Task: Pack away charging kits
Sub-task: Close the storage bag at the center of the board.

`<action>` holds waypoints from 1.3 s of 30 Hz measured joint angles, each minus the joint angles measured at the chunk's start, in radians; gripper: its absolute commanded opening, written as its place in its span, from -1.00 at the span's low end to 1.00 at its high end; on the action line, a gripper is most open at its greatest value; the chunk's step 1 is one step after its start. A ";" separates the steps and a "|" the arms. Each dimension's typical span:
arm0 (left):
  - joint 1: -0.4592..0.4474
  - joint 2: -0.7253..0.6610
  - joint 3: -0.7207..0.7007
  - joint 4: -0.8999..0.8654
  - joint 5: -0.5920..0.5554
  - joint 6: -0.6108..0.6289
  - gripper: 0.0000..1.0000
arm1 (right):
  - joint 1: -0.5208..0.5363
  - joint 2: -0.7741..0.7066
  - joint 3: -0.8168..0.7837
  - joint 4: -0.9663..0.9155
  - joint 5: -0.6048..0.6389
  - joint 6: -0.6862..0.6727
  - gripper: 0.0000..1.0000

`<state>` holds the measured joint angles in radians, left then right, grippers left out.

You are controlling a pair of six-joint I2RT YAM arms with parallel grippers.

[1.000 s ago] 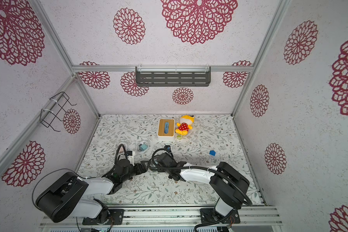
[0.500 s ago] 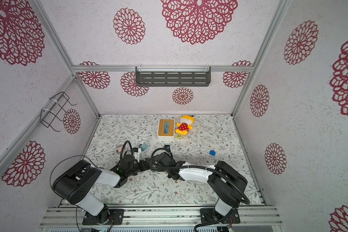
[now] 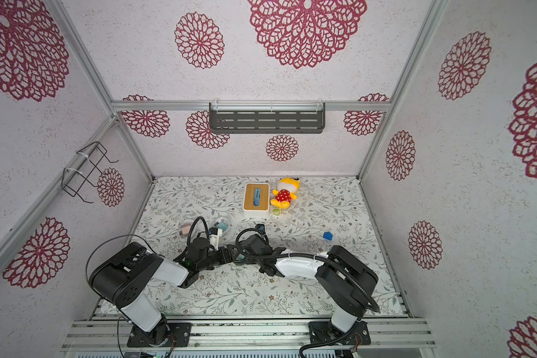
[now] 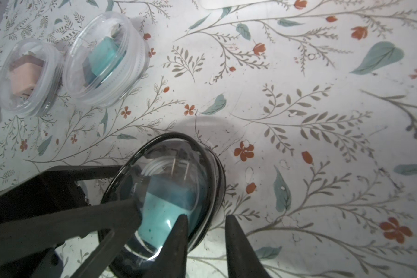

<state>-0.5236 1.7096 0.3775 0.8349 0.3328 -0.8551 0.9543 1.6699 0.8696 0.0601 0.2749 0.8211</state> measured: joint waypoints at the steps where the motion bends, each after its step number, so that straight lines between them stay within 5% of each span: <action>1: -0.003 0.000 0.000 0.000 0.002 -0.004 0.51 | -0.005 0.000 -0.003 0.002 -0.002 0.000 -0.40; 15: -0.130 0.000 0.037 -0.047 -0.064 -0.032 0.47 | -0.061 0.032 -0.004 0.039 -0.017 -0.001 -0.53; 32: -0.131 -0.016 0.081 -0.150 -0.138 -0.017 0.57 | -0.061 0.032 -0.081 0.151 -0.037 -0.016 -0.70; 39: -0.074 0.029 0.084 -0.081 -0.042 -0.039 0.57 | -0.061 0.031 -0.140 0.230 -0.040 -0.021 -0.70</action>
<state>-0.5980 1.7386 0.4618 0.7536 0.2913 -0.8944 0.8932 1.7012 0.7296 0.2901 0.2344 0.8005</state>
